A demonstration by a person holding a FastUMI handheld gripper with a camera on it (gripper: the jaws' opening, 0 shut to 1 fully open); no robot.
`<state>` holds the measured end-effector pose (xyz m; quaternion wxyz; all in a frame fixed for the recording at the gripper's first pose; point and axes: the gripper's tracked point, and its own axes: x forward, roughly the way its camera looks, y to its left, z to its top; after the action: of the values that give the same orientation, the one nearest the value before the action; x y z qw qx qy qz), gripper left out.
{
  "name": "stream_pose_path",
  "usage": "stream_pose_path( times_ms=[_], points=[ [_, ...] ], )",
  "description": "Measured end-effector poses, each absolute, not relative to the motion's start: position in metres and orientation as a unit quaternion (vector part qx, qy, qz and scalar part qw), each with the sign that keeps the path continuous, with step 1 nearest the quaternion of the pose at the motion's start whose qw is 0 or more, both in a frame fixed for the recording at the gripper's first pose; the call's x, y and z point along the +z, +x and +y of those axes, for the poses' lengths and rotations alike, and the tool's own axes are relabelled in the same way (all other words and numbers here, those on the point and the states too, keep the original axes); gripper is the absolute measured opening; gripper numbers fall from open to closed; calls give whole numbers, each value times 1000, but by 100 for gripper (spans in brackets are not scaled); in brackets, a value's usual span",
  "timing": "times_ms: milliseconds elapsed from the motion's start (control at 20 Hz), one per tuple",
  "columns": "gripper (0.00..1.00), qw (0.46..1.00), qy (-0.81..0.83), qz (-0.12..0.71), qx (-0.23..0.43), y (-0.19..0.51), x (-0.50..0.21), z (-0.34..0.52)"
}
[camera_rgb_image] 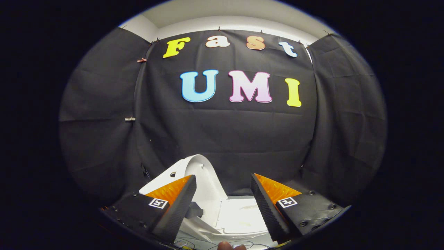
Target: Open the toilet lid.
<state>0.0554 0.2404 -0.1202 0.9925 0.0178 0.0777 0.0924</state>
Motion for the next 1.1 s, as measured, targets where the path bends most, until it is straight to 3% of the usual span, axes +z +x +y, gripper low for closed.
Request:
stream_pose_path(
  times_ms=[1100],
  points=[
    [98,999,30,-6,40,19,-13,84]
  ],
)
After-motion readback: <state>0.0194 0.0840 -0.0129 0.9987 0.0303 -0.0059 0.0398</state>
